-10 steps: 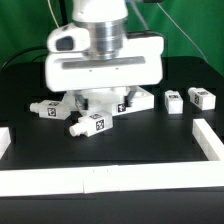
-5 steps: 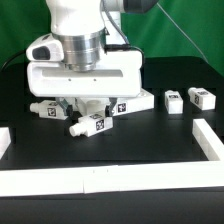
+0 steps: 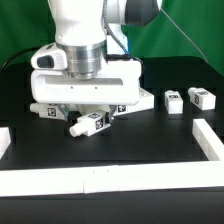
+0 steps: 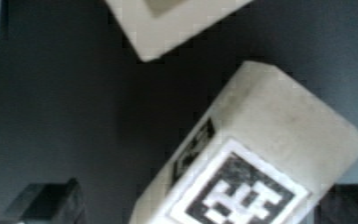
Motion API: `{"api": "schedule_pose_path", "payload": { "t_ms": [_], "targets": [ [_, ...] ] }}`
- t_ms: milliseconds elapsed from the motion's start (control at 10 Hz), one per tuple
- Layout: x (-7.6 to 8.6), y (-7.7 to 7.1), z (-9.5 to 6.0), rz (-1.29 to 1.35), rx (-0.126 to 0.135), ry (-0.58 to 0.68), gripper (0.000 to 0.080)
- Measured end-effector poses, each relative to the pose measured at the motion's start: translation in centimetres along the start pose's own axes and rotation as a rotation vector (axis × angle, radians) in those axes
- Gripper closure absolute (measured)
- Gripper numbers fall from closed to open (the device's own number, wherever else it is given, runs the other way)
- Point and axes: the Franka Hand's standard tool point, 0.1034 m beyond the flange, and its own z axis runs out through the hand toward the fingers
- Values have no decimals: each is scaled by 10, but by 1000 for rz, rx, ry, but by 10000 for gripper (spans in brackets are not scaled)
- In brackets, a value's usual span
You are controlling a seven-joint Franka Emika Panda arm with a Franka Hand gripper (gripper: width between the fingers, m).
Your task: Assemble one leg
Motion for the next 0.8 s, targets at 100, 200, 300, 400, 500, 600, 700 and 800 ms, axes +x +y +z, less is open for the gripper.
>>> {"api": "schedule_pose_path", "payload": {
  "t_ms": [100,200,300,400,500,600,700,800],
  "targets": [
    [2,-1,1,-7,-1,3,151],
    [4,1,2,-32,-3,21,151],
    [4,1,2,-33,-3,20,273],
    [4,1,2,-34,-3,20,273],
    [4,1,2,-34,-4,19,409],
    [5,1,1,-34,-4,21,485],
    [5,0,1,-35,-4,22,485],
    [6,-1,1,-29,-4,19,510]
  ]
}}
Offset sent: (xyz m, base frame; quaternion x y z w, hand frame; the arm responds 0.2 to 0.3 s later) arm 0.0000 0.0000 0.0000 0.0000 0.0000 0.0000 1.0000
